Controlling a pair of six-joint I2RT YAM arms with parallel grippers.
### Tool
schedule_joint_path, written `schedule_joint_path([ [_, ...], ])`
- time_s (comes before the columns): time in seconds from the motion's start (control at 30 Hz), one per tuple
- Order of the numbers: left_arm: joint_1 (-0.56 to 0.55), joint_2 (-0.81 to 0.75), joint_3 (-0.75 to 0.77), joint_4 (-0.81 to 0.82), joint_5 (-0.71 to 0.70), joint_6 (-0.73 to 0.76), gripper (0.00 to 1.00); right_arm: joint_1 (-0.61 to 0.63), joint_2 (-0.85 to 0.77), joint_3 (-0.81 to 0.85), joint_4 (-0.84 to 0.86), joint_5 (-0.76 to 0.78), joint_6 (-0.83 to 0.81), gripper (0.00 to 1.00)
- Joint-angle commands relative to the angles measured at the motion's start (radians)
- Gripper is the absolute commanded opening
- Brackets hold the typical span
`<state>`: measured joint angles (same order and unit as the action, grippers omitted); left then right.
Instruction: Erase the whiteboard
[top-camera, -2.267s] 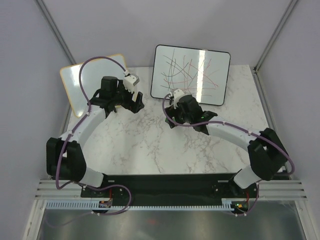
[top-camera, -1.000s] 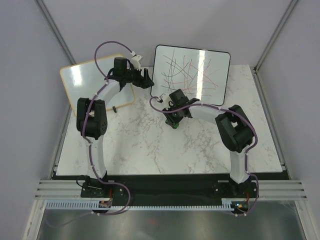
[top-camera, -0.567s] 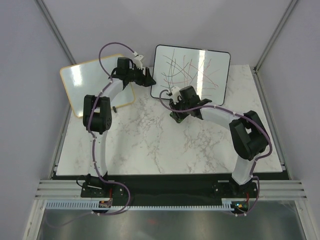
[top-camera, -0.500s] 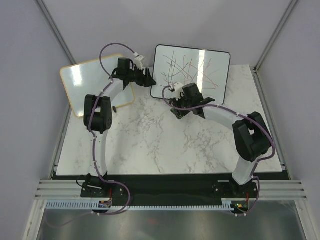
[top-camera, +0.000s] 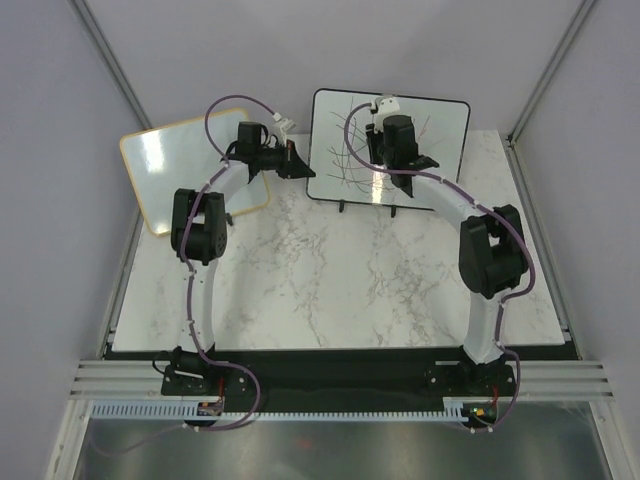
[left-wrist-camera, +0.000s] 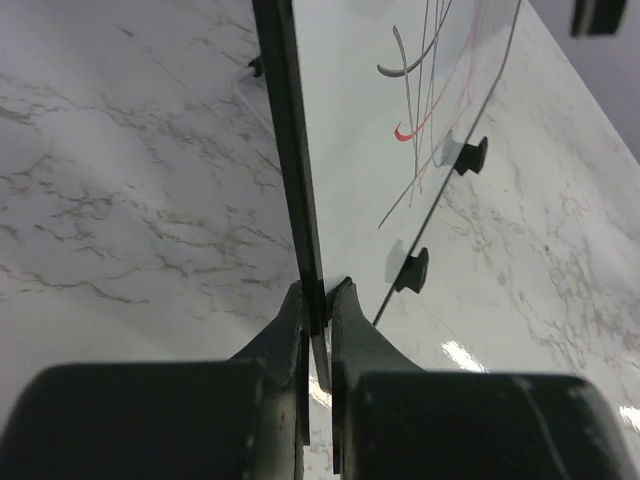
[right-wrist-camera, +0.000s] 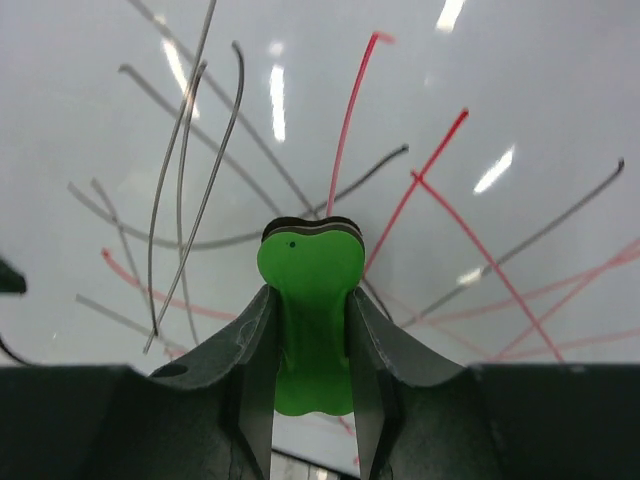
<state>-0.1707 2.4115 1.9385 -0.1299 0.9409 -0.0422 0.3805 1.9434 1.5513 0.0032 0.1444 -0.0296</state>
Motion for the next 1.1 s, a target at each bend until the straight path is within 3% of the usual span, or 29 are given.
schedule_joint_path([
  [0.0,-0.003,0.0,0.042,0.052,-0.014,0.071,0.02,-0.005,0.087,0.136,0.064,0.083,0.0,0.0],
  [0.13,-0.003,-0.012,0.022,0.036,-0.024,0.126,0.02,-0.005,0.233,0.347,0.075,0.116,-0.027,0.0],
  [0.3,-0.003,-0.023,0.019,0.016,-0.083,0.18,0.02,0.008,0.337,0.464,0.078,0.126,-0.05,0.0],
  [0.63,-0.003,-0.037,-0.003,0.015,-0.142,0.26,0.02,0.159,0.353,0.293,0.244,0.011,-0.184,0.0],
  [0.73,-0.003,-0.037,-0.004,0.016,-0.149,0.263,0.02,0.176,0.367,0.315,0.261,0.011,-0.155,0.0],
  [1.07,-0.001,-0.046,-0.016,0.015,-0.156,0.277,0.02,-0.009,0.302,0.273,0.256,0.19,-0.066,0.0],
])
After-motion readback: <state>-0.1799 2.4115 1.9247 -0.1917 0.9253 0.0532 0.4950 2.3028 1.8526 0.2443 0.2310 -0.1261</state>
